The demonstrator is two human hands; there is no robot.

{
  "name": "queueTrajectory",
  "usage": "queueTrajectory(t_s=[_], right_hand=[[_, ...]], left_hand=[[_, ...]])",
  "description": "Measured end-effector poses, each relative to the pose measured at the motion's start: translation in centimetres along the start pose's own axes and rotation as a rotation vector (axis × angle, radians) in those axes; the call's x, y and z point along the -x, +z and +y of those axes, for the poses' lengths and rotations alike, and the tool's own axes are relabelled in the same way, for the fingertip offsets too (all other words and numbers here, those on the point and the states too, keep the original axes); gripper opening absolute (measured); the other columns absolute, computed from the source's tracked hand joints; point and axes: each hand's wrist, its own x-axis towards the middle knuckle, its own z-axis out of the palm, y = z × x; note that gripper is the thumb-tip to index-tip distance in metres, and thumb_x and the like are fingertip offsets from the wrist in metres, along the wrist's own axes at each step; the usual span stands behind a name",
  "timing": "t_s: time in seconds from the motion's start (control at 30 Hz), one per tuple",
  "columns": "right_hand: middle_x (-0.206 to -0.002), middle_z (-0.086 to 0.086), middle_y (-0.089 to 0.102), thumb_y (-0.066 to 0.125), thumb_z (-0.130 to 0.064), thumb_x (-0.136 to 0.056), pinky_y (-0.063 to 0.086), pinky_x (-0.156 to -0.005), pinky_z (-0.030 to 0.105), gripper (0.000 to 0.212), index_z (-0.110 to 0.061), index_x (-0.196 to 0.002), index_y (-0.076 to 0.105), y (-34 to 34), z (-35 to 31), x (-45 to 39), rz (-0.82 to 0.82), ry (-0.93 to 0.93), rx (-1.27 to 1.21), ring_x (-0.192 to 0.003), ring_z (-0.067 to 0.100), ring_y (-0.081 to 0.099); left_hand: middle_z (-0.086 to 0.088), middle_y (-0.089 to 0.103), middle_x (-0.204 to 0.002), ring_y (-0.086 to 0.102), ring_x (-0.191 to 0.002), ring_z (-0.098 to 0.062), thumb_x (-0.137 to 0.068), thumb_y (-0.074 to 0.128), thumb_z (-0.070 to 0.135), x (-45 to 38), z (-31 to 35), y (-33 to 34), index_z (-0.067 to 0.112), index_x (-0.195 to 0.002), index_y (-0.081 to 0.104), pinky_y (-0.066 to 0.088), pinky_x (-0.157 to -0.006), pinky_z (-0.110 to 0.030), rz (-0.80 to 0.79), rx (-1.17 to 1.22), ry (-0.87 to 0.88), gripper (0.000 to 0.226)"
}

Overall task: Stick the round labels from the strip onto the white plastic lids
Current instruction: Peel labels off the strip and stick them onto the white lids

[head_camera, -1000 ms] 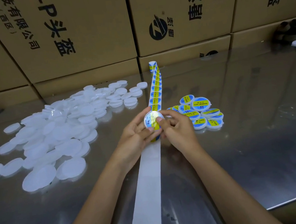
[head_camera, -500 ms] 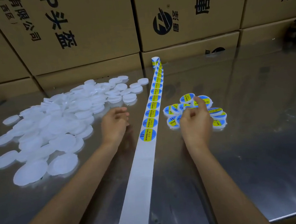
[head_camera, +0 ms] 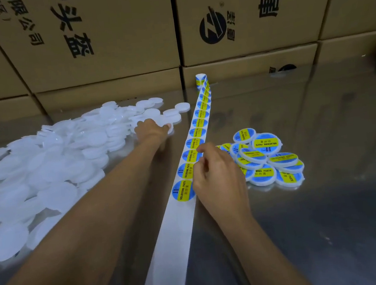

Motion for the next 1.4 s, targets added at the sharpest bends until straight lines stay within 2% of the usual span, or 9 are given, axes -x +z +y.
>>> queueTrajectory(t_s=[0.17, 0.33, 0.43, 0.5, 0.73, 0.93, 1.03, 1.23, 1.4], right_hand=[[-0.094, 0.003, 0.065, 0.047, -0.013, -0.092, 0.041, -0.067, 0.036, 0.025, -0.015, -0.113, 0.061, 0.1, 0.1, -0.2, -0.011, 0.019, -0.008, -0.095, 0.022, 0.058], [-0.098, 0.0, 0.066, 0.048, -0.012, -0.092, 0.045, -0.071, 0.036, 0.022, -0.015, -0.108, 0.063, -0.1, 0.1, -0.1, -0.015, 0.041, -0.044, -0.098, 0.019, 0.057], [-0.096, -0.003, 0.063, 0.05, -0.014, -0.091, 0.042, -0.068, 0.034, 0.018, -0.017, -0.102, 0.063, -0.1, 0.1, -0.1, -0.062, 0.038, -0.018, -0.097, 0.017, 0.054], [-0.1, -0.004, 0.06, 0.051, -0.015, -0.09, 0.044, -0.071, 0.034, 0.018, -0.017, -0.102, 0.064, 0.0, 0.1, -0.1, -0.128, 0.022, 0.013, -0.101, 0.017, 0.052], [-0.112, -0.009, 0.057, 0.063, -0.027, -0.086, 0.038, -0.084, 0.024, 0.029, -0.023, -0.114, 0.066, -0.2, 0.7, 0.6, -0.322, -0.076, 0.094, -0.11, 0.013, 0.045], [-0.119, -0.009, 0.06, 0.068, -0.03, -0.087, 0.037, -0.098, 0.034, 0.039, -0.026, -0.125, 0.065, -0.9, 0.5, 1.1, -0.391, -0.094, 0.095, -0.111, 0.016, 0.046], [-0.114, -0.01, 0.06, 0.071, -0.029, -0.086, 0.037, -0.098, 0.035, 0.039, -0.03, -0.125, 0.065, -1.2, 0.4, 1.4, -0.405, -0.111, 0.062, -0.107, 0.015, 0.046], [-0.109, -0.01, 0.058, 0.071, -0.03, -0.087, 0.038, -0.097, 0.037, 0.032, -0.028, -0.119, 0.068, -1.2, -0.1, 1.7, -0.404, -0.106, 0.078, -0.108, 0.014, 0.046], [-0.095, -0.016, 0.051, 0.072, -0.028, -0.086, 0.04, -0.092, 0.037, 0.019, -0.029, -0.106, 0.071, -1.2, -0.1, 1.9, -0.388, -0.106, 0.059, -0.098, 0.01, 0.044]], left_hand=[[-0.014, 0.053, -0.142, 0.047, -0.134, -0.031, -0.088, 0.074, 0.039, -0.5, -0.4, 0.3, 0.005, -0.136, 0.053, 0.036, -0.112, -0.038, -0.015, 0.138, -0.006, 0.063], [-0.013, 0.068, -0.116, 0.064, -0.109, -0.031, -0.086, 0.078, 0.018, 0.7, -2.3, 0.2, 0.011, -0.091, 0.064, 0.054, -0.096, -0.039, 0.089, 0.587, -0.081, 0.016], [-0.005, 0.063, -0.084, 0.057, -0.08, -0.021, -0.09, 0.073, 0.023, 2.5, -3.5, -0.5, 0.014, -0.069, 0.057, 0.051, -0.08, -0.029, 0.121, 0.772, -0.096, 0.027], [-0.005, 0.06, -0.078, 0.052, -0.076, -0.017, -0.092, 0.07, 0.027, 4.3, -4.0, -0.8, 0.012, -0.074, 0.061, 0.044, -0.075, -0.029, 0.087, 0.837, -0.062, 0.025], [-0.009, 0.074, -0.084, 0.071, -0.076, -0.018, -0.104, 0.053, 0.021, 10.7, -4.4, -3.0, 0.007, -0.101, 0.058, 0.055, -0.07, -0.026, -0.178, 1.056, 0.024, 0.015], [-0.013, 0.077, -0.1, 0.075, -0.094, -0.019, -0.106, 0.047, 0.028, 16.2, -4.6, -4.9, 0.004, -0.112, 0.052, 0.057, -0.082, -0.026, -0.361, 1.023, 0.08, 0.024], [-0.019, 0.073, -0.11, 0.076, -0.091, -0.019, -0.107, 0.045, 0.023, 17.6, -5.1, -5.4, 0.008, -0.106, 0.049, 0.059, -0.073, -0.022, -0.384, 0.971, 0.103, 0.016], [-0.017, 0.068, -0.121, 0.076, -0.09, -0.019, -0.108, 0.042, 0.024, 18.2, -5.5, -5.7, 0.012, -0.103, 0.047, 0.057, -0.088, -0.035, -0.332, 0.868, 0.077, 0.014], [-0.014, 0.07, -0.119, 0.076, -0.087, -0.021, -0.107, 0.043, 0.023, 18.1, -5.3, -5.9, 0.012, -0.1, 0.048, 0.055, -0.075, -0.021, -0.319, 0.864, 0.079, 0.014]])
